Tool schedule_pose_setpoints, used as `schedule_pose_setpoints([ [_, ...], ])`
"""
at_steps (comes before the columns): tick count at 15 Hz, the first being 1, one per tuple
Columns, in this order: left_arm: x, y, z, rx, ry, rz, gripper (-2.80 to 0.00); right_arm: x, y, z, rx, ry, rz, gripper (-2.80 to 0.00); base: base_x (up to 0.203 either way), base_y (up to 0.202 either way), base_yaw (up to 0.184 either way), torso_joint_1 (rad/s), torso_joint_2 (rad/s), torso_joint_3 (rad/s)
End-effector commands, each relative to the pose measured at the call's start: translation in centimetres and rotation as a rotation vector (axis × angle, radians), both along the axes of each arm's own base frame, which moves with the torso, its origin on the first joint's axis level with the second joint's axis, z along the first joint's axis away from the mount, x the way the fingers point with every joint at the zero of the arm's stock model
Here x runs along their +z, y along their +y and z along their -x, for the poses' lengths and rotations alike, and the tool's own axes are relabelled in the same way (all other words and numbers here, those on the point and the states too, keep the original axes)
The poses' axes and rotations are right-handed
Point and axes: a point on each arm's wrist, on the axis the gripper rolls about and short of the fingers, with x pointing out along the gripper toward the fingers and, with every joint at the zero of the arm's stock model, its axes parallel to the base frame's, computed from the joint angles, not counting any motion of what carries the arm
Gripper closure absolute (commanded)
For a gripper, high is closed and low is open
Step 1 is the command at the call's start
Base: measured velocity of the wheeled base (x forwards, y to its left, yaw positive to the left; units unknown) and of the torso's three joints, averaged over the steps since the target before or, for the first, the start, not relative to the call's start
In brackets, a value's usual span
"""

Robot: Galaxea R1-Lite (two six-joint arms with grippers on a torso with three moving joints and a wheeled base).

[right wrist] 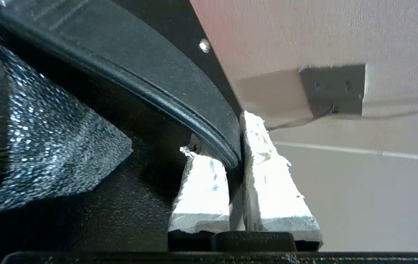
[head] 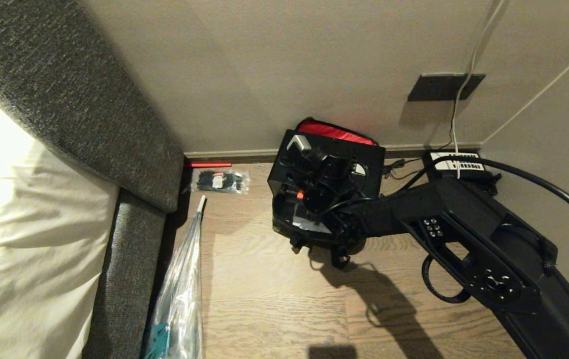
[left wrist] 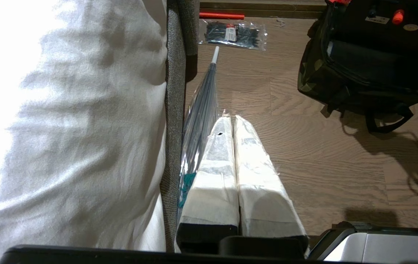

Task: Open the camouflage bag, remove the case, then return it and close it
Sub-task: Lift the black box, then release the handle

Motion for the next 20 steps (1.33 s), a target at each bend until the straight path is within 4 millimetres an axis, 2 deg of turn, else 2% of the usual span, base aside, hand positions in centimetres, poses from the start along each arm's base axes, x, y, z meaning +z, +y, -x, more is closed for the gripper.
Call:
schedule_pose_setpoints([
  [1,0.0,0.0,0.0,0.001,-0.001,0.000,0.00,0.7,-0.4,0.3,-0.023,-0.004,-0.007,0.00,0.000,0.000,0.000,0.000,0.00,0.000],
  [7,0.0,0.0,0.0,0.003,-0.001,0.000,0.00,1.5,-2.6,-0.2,-0.063,-0.002,-0.011,0.00,0.000,0.000,0.000,0.000,0.00,0.000],
  [20,0.0,0.0,0.0,0.002,-0.001,0.000,0.00,2.9,-7.5,0.7,-0.143,-0.016,-0.025,0.00,0.000,0.000,0.000,0.000,0.00,0.000],
])
